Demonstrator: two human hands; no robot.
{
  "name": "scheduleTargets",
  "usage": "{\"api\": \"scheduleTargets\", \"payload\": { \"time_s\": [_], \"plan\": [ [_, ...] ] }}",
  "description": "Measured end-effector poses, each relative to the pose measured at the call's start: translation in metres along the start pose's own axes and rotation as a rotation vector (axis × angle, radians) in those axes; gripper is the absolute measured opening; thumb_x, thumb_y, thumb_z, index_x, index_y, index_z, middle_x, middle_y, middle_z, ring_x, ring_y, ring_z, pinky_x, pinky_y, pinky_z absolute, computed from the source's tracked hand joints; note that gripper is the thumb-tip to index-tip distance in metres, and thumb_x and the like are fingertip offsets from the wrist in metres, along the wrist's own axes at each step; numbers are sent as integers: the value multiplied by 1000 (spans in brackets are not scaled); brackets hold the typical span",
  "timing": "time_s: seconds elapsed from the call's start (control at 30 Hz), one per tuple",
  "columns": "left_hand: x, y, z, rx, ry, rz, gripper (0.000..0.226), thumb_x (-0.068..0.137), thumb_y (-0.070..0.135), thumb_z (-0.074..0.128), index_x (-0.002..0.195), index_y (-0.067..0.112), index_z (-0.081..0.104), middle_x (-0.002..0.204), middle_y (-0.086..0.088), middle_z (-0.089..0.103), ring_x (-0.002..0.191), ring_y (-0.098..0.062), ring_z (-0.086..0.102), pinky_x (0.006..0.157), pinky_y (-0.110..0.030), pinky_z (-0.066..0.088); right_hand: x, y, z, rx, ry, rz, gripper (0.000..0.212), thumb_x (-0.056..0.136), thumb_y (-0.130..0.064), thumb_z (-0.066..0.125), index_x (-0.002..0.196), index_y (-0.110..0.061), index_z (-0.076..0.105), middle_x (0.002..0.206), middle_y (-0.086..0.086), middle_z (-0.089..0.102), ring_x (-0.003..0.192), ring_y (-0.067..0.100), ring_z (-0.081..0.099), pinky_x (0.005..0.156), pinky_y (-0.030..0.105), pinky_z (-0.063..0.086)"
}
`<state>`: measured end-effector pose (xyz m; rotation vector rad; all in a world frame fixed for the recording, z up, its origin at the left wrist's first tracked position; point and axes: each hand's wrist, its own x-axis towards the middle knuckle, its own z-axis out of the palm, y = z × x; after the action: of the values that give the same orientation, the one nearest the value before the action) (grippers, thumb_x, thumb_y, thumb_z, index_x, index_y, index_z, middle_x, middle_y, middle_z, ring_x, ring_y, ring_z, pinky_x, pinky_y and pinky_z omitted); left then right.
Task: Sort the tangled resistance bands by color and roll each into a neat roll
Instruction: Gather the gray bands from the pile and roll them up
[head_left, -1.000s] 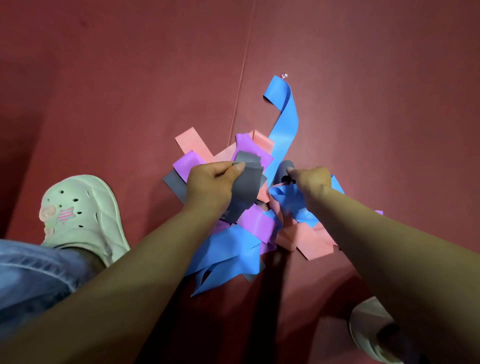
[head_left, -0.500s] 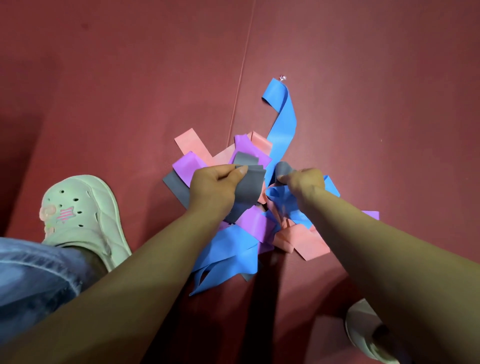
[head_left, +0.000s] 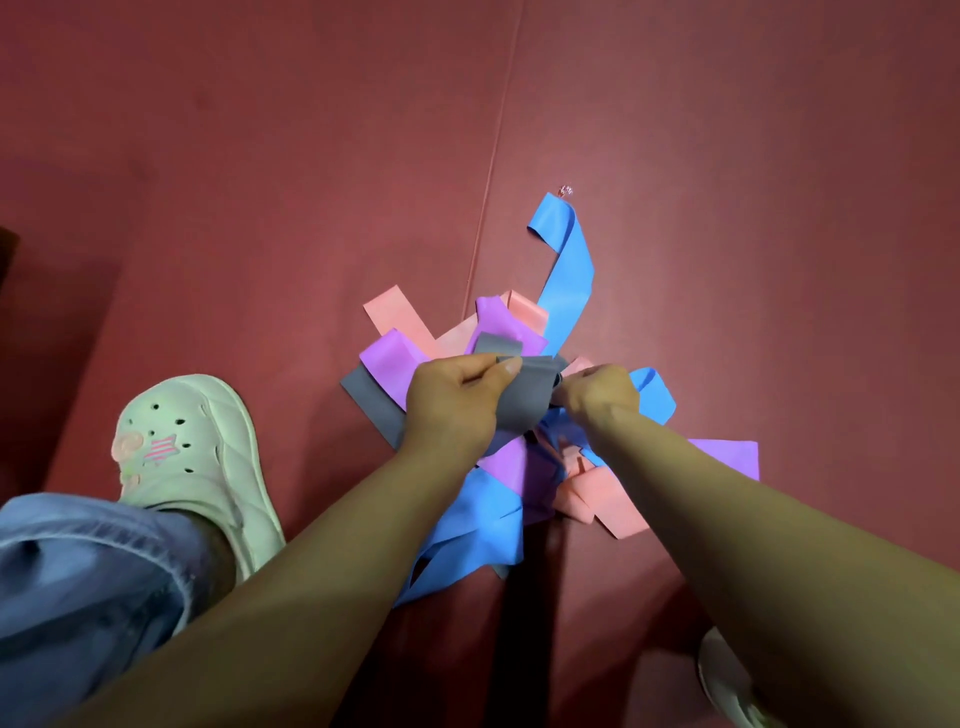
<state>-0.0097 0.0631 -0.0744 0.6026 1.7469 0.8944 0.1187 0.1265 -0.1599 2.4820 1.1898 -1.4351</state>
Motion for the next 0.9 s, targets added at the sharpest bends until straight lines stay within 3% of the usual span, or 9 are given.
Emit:
{"api": "scheduleTargets", "payload": {
  "time_s": [0.03,0.1,0.17,0.23,0.37,0.47,0.6,0.8,0.9],
  "plan": [
    [0,-2,0,7,1,-5,15,91,14,64,93,4,75,83,-7,60,77,-16,48,78,-30,46,1,1,1,0,11,-10,22,77,-14,72,96,-5,68,89,12,62,80,28,56,76,33,51],
    [1,-5,-1,12,17,-11,18,91,14,64,92,-1,74,84,-7,60,78,-16,49,80,-32,48,-1,2,1,5,43,-39,18,79,-17,70,95,-9,69,98,14,68,94,33,61,90,39,51],
    [1,-6,-3,8,20,-14,18,91,14,64,92,0,74,83,-7,60,78,-16,48,79,-31,47,-5,1,-2,-6,82,-67,6,80,-22,68,78,-17,64,104,14,68,105,35,59,96,44,46],
    [-2,-3,-6,-1,22,-20,17,91,16,64,92,2,75,83,-8,61,78,-16,49,79,-31,47,-13,-1,-9,21,130,-67,19,80,-27,64,67,-18,53,104,13,67,108,36,56,96,46,45],
    [-14,15,-10,-67,41,-39,16,91,17,64,92,5,75,91,-18,69,81,-19,52,91,-46,50,-39,-7,-31,70,212,-132,20,79,-27,55,66,-16,44,83,8,63,91,34,55,86,42,49],
    [-28,34,-10,-85,51,-3,13,91,18,64,85,15,75,87,-13,69,79,-19,54,86,-41,52,-68,-14,-49,170,197,-254,16,81,-19,57,68,-15,49,65,0,53,73,27,51,66,32,45],
    [-49,64,-13,-104,102,98,15,90,15,65,97,6,76,88,-9,70,82,-16,55,90,-41,52,-118,-24,-79,310,142,-392,9,82,-12,62,81,-3,60,71,8,59,68,22,51,70,39,51],
    [-95,110,-27,-155,198,234,17,89,17,66,77,26,73,81,0,65,75,-15,51,80,-31,49,-212,-32,-135,562,116,-540,23,87,-13,61,107,-21,53,75,13,57,66,20,52,65,36,52],
    [-118,123,-37,-183,173,275,12,90,15,65,95,16,76,91,2,72,79,-11,58,89,-33,52,-252,-31,-151,651,44,-623,23,91,-14,59,110,-27,58,72,11,56,60,16,49,52,25,49]
  ]
}}
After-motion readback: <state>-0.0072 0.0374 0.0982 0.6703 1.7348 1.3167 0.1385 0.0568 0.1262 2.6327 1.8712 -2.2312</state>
